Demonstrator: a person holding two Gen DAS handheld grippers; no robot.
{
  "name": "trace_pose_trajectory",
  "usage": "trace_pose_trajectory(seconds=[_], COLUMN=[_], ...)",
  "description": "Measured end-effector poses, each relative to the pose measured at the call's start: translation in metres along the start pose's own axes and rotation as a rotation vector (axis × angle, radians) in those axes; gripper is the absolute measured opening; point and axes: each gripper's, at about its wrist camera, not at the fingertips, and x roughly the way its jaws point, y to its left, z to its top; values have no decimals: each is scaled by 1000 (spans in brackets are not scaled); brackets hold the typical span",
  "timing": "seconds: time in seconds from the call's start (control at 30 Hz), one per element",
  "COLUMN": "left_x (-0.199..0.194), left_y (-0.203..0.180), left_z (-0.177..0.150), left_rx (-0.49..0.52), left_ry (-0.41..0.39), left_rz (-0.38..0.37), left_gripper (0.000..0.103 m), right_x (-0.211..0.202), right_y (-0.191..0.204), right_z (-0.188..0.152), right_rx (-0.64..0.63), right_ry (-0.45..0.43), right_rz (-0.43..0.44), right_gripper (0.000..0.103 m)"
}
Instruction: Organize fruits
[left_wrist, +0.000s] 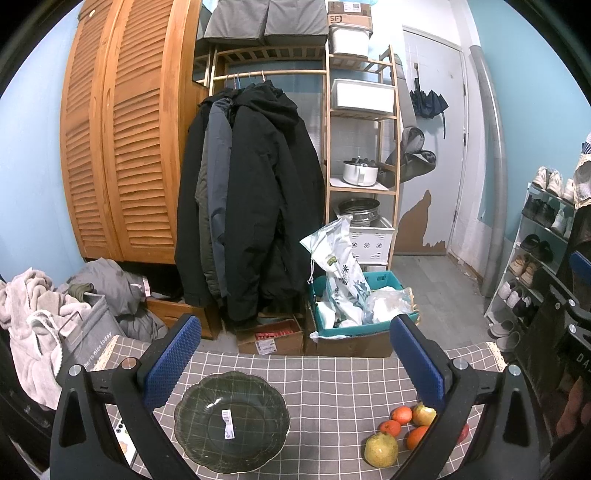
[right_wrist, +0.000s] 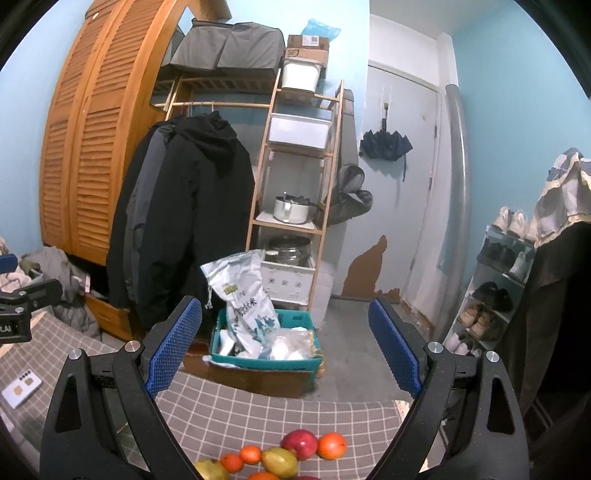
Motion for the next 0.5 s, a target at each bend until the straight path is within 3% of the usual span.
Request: trace_pose_trajectory(seconds=[0.5], left_x=[1], left_y=[2], left_z=[0], left_rx=[-2], left_ry=[2], left_rz=[0], left_gripper=[103], right_x=[-1], right_y=[-3], right_z=[-2], right_rx=[0], right_ry=[3], right_rz=[-2], right_gripper=[90])
